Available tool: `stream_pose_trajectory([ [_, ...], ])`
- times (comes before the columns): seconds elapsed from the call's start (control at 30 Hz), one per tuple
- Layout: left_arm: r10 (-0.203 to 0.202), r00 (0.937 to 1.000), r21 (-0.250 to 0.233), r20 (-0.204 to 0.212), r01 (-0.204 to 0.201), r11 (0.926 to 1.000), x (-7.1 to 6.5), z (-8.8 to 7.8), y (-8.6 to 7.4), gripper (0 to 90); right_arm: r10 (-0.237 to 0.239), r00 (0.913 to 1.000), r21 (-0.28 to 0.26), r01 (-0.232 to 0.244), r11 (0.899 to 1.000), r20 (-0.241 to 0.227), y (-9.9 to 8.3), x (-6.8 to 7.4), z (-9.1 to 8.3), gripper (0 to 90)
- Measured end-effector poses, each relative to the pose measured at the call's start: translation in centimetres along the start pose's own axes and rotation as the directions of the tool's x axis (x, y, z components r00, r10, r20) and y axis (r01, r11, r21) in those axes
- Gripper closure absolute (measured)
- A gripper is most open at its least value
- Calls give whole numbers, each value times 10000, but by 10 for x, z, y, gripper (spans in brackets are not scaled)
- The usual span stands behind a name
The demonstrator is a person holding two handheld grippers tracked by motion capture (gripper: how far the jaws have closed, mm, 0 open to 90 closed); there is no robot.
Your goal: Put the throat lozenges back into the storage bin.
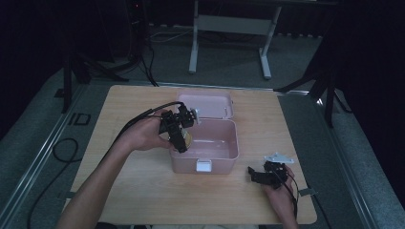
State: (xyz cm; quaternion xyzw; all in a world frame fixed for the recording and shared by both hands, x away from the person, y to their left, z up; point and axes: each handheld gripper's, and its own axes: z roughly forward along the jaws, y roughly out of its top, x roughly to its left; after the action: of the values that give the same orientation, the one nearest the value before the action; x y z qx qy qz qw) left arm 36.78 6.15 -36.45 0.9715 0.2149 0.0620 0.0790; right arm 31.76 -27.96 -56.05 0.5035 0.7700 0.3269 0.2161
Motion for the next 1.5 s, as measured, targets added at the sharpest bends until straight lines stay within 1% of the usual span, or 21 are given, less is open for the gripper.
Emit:
stream_pose_trajectory([
  [0.3,65,10000,46,-18,-65,10000,-2,3,4,199,-1,10000,-1,1,10000,0,0,0,0,132],
  [0.37,13,10000,-1,-27,-13,10000,-3,3,4,199,-2,10000,-1,2,10000,0,0,0,0,132],
  [0.47,94,10000,13,34,-94,10000,-3,3,5,207,-2,10000,-1,2,10000,-1,0,0,0,132],
  [0.57,94,10000,86,29,-95,9999,-4,4,6,207,-3,10000,-1,3,10000,-1,0,0,0,132],
  [0.8,56,10000,62,53,-56,10000,-3,4,6,201,-11,10000,-3,11,10000,-8,0,0,0,132],
  [0.83,-33,10000,-49,-87,33,10000,-3,4,6,201,-11,10000,-3,11,10000,-8,0,0,0,132],
  [0.87,-134,9996,-199,-264,129,9997,-2,3,6,159,-10,10000,-1,10,10000,-7,0,0,0,132],
  [0.9,-245,9995,-330,-211,238,9992,0,1,6,132,-9,10000,-1,9,10000,-7,0,0,0,132],
  [0.93,-245,9995,-330,-211,238,9992,0,1,6,111,-9,10000,-2,9,10000,-7,0,0,0,132],
  [0.97,-270,9992,-451,-296,257,9987,0,-2,6,107,-9,10000,-2,9,10000,-7,0,0,0,132],
  [1.03,-238,9993,-526,-290,223,9984,1,-4,5,112,-17,10000,3,17,10000,-24,0,0,0,130],
  [1.1,-304,9987,-595,-404,279,9978,1,-6,3,113,-13,10000,10,13,10000,-23,0,0,0,130],
  [1.2,-294,9985,-629,-467,264,9977,1,-7,2,118,-11,10000,11,11,10000,-24,0,0,0,131],
  [1.27,-434,9971,-828,-624,382,9958,3,-11,-1,127,-8,10000,13,8,10000,-23,0,0,0,130],
  [1.5,-630,9951,-1059,-768,547,9929,6,-19,-8,137,-9,10000,12,9,10000,-23,0,0,0,131],
])
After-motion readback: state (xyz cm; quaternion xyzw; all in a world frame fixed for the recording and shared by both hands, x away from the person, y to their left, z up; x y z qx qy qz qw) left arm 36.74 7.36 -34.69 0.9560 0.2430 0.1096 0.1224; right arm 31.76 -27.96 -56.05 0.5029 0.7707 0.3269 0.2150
